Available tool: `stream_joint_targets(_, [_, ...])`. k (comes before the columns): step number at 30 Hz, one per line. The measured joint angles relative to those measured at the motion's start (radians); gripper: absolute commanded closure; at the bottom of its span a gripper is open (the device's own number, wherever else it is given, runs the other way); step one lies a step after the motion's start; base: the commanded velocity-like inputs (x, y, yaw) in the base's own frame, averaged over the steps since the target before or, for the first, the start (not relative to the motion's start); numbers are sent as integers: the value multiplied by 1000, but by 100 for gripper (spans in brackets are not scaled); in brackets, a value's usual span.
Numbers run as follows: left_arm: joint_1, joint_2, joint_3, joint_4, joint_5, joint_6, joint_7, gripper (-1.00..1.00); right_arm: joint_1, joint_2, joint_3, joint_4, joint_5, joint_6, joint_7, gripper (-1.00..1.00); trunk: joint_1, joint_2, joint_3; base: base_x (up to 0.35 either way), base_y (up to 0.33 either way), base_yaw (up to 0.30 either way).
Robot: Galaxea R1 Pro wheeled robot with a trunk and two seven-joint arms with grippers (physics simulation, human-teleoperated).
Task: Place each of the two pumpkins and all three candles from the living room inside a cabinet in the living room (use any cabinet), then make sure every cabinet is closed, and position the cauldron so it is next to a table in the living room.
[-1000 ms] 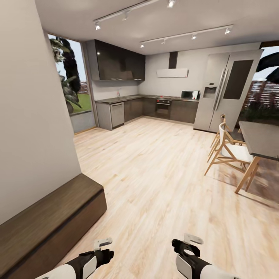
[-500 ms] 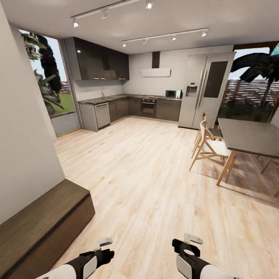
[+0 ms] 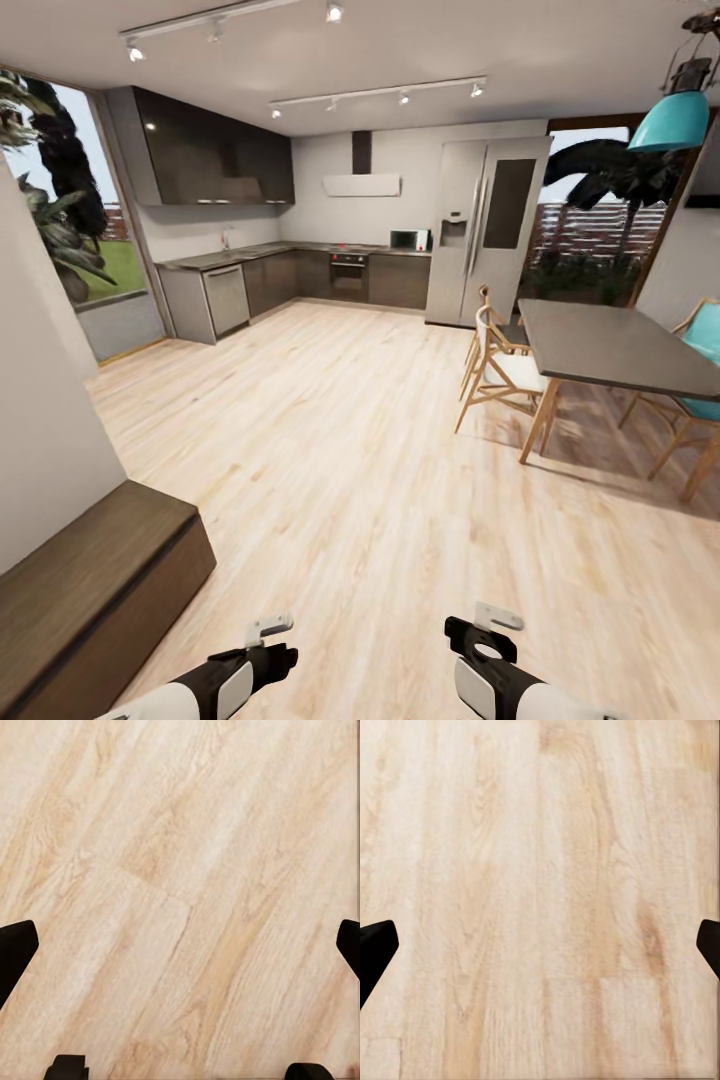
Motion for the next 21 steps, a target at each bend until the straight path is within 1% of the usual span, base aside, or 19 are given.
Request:
stream_joint_targets(6, [0,0,0,0,0,1,0,-100,0,0,0,0,0,-1,0,-100,-23,42,15,0,0,-142])
stream_joint_targets(21, [9,0,0,0,0,0,0,-100,0,3,1,0,1,-2,0,-100,-81,147,53,0,0,-220])
